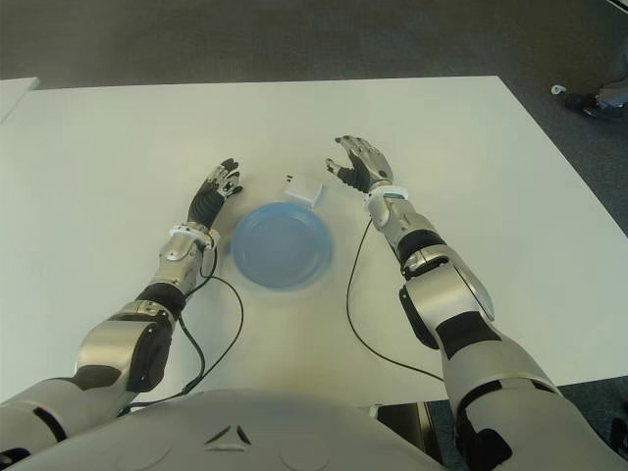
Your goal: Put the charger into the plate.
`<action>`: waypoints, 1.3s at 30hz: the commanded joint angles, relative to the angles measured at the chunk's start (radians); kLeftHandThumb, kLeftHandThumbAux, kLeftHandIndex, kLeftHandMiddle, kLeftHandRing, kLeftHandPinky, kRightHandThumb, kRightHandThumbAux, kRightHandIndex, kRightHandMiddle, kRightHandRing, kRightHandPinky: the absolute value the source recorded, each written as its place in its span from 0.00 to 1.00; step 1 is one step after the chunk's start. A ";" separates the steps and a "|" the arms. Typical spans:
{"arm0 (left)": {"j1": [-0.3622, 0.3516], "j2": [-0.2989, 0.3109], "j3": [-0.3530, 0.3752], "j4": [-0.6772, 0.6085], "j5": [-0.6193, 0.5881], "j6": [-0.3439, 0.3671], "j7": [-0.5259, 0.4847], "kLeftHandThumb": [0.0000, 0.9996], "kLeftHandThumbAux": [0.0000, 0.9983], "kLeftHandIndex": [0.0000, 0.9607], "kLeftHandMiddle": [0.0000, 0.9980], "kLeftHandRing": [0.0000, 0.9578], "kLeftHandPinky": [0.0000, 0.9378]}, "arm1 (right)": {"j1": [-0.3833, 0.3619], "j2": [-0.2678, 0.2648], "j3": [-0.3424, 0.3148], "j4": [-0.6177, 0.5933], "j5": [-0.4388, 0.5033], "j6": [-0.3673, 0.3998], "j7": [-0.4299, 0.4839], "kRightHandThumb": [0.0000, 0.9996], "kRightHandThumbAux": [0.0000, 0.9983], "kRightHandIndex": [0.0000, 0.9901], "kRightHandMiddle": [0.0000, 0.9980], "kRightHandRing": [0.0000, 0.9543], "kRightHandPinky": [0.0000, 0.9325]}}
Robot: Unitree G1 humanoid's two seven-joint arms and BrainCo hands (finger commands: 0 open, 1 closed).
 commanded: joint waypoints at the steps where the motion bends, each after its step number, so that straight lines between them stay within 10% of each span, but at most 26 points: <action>1: 0.032 -0.011 -0.001 0.037 0.006 0.050 -0.006 0.00 0.46 0.00 0.00 0.00 0.01 | -0.016 0.005 0.033 0.020 -0.033 0.029 -0.002 0.37 0.13 0.00 0.00 0.00 0.00; 39: 0.028 -0.010 0.004 0.038 0.000 0.052 -0.002 0.00 0.47 0.00 0.00 0.00 0.02 | -0.045 0.075 0.159 0.044 -0.095 0.084 0.021 0.31 0.15 0.00 0.00 0.00 0.00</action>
